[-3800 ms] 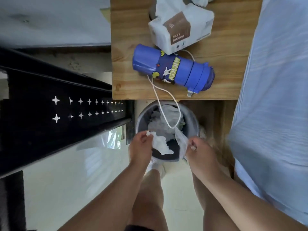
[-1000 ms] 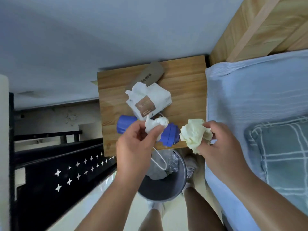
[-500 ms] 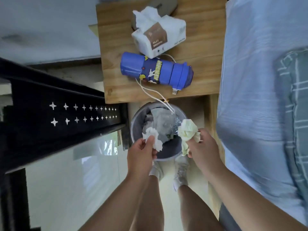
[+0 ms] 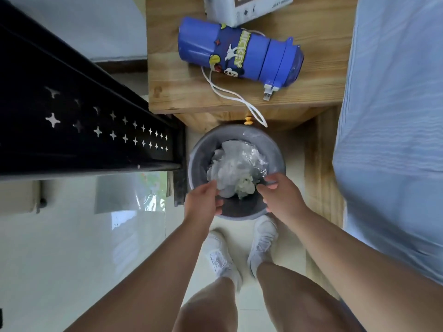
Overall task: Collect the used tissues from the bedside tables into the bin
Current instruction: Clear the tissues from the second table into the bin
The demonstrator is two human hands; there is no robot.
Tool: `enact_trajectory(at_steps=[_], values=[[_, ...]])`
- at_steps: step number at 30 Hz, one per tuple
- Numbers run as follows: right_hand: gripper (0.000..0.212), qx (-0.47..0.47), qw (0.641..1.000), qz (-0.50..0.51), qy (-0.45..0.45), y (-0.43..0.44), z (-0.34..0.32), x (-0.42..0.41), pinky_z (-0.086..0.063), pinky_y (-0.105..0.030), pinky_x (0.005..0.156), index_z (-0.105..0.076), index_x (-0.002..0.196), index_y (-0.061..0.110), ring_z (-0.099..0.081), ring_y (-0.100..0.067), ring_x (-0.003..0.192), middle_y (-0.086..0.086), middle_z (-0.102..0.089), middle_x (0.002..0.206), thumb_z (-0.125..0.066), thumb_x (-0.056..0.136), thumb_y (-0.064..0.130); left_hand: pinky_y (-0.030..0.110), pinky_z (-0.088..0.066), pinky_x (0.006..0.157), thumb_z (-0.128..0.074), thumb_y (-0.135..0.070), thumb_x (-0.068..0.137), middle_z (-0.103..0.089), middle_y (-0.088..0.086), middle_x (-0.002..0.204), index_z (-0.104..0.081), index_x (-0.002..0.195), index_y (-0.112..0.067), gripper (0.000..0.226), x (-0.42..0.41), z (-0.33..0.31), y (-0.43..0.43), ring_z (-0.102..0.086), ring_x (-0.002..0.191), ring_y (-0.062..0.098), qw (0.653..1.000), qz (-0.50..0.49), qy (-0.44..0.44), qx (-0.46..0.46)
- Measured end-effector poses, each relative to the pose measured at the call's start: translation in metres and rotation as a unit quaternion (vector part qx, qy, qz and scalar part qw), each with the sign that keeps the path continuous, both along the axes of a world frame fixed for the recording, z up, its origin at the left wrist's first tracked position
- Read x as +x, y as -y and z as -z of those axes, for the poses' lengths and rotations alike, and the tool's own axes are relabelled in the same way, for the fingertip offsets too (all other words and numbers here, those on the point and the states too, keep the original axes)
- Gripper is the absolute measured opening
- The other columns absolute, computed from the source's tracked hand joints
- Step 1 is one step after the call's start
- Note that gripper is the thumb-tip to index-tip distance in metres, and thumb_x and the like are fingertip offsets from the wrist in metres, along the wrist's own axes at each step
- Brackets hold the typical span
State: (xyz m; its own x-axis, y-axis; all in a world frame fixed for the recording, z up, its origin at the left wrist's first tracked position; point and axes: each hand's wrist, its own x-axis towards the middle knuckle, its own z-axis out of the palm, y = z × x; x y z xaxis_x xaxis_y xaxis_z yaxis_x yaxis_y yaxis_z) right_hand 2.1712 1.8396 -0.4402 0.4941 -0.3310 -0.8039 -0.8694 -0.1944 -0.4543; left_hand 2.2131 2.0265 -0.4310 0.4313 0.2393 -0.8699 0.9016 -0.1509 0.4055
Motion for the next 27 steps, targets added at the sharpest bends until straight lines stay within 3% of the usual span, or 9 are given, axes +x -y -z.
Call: enact_trajectory(at_steps=[2,4,7,9,13,16,20,24,27], values=[[0.014,-0.061,0.998,0.014,0.032,0.007,0.010,0.000,-0.056,-0.040,0.085,-0.067,0.105,0.024,-0.070,-0.034,0.101,0.004,-0.069,0.092,-0.063,0.093,0.022,0.038,-0.060,0.071,-0.065,-0.035,0.097,-0.072,-0.009,0.072,-0.075,0.088,-0.026,0.015,0.004,0.010,-0.014,-0.068,0.074,0.018,0.996,0.050,0.040,0.066],[0.007,-0.133,0.989,0.012,0.057,0.017,0.019,0.003,-0.047,-0.031,0.079,-0.067,0.101,0.019,-0.068,-0.034,0.098,-0.003,-0.071,0.095,-0.064,0.094,0.020,0.036,-0.056,0.075,-0.064,-0.038,0.093,-0.072,-0.007,0.093,-0.071,0.100,-0.033,0.011,0.012,0.020,-0.027,-0.070,0.088,0.023,0.979,0.117,0.081,0.146],[0.037,-0.164,0.986,-0.006,0.031,0.030,0.034,0.012,-0.054,-0.040,0.090,-0.060,0.121,0.010,-0.066,-0.039,0.106,-0.019,-0.068,0.116,-0.071,0.093,0.030,0.051,-0.062,0.087,-0.065,-0.038,0.087,-0.071,0.004,0.121,-0.059,0.137,-0.028,0.052,0.027,0.036,-0.038,-0.073,0.101,0.041,0.968,0.147,0.077,0.188],[0.044,-0.137,0.990,-0.017,-0.006,0.034,0.043,0.017,-0.055,-0.045,0.094,-0.058,0.127,0.011,-0.066,-0.040,0.110,-0.019,-0.068,0.120,-0.071,0.092,0.035,0.050,-0.063,0.087,-0.070,-0.034,0.089,-0.070,0.003,0.129,-0.050,0.150,-0.026,0.064,0.037,0.049,-0.041,-0.072,0.107,0.042,0.978,0.129,0.048,0.157],[0.035,-0.060,0.997,0.000,-0.046,0.033,0.065,0.013,-0.059,-0.047,0.091,-0.066,0.117,0.014,-0.072,-0.034,0.101,-0.012,-0.076,0.110,-0.075,0.085,0.025,0.023,-0.053,0.048,-0.077,-0.016,0.092,-0.077,0.006,0.104,-0.065,0.127,-0.018,0.036,0.047,0.072,-0.038,-0.073,0.079,0.025,0.999,-0.010,-0.032,-0.005],[0.036,-0.065,0.997,-0.003,-0.038,0.035,0.074,0.009,-0.063,-0.046,0.082,-0.068,0.108,0.020,-0.072,-0.031,0.091,-0.006,-0.075,0.099,-0.063,0.074,0.030,0.027,-0.052,0.056,-0.068,-0.003,0.096,-0.075,0.004,0.095,-0.063,0.117,-0.022,0.028,0.047,0.079,-0.038,-0.070,0.077,0.024,0.999,0.007,-0.042,-0.009],[0.028,-0.051,0.998,0.015,-0.024,0.042,0.056,0.004,-0.064,-0.046,0.080,-0.067,0.093,0.025,-0.072,-0.025,0.087,0.001,-0.074,0.091,-0.057,0.067,0.030,0.032,-0.059,0.063,-0.053,0.013,0.094,-0.076,0.003,0.096,-0.064,0.111,-0.021,0.039,0.033,0.057,-0.046,-0.072,0.082,0.024,0.998,0.022,-0.048,-0.018],[0.036,-0.030,0.999,0.002,-0.011,0.040,-0.008,-0.015,-0.062,-0.043,0.079,-0.068,0.097,0.024,-0.073,-0.025,0.087,0.000,-0.076,0.091,-0.054,0.066,0.034,0.036,-0.059,0.072,-0.053,0.013,0.093,-0.076,0.010,0.109,-0.065,0.124,-0.012,0.042,0.011,-0.009,-0.057,-0.071,0.092,0.029,0.998,0.030,-0.048,-0.022],[0.033,-0.016,1.000,0.004,0.006,0.039,-0.084,-0.033,-0.062,-0.044,0.073,-0.068,0.090,0.026,-0.072,-0.022,0.078,0.004,-0.075,0.079,-0.051,0.064,0.039,0.038,-0.058,0.072,-0.052,0.015,0.089,-0.079,0.014,0.108,-0.068,0.125,-0.010,0.047,-0.006,-0.086,-0.061,-0.070,0.084,0.029,0.997,0.011,-0.056,-0.042]])
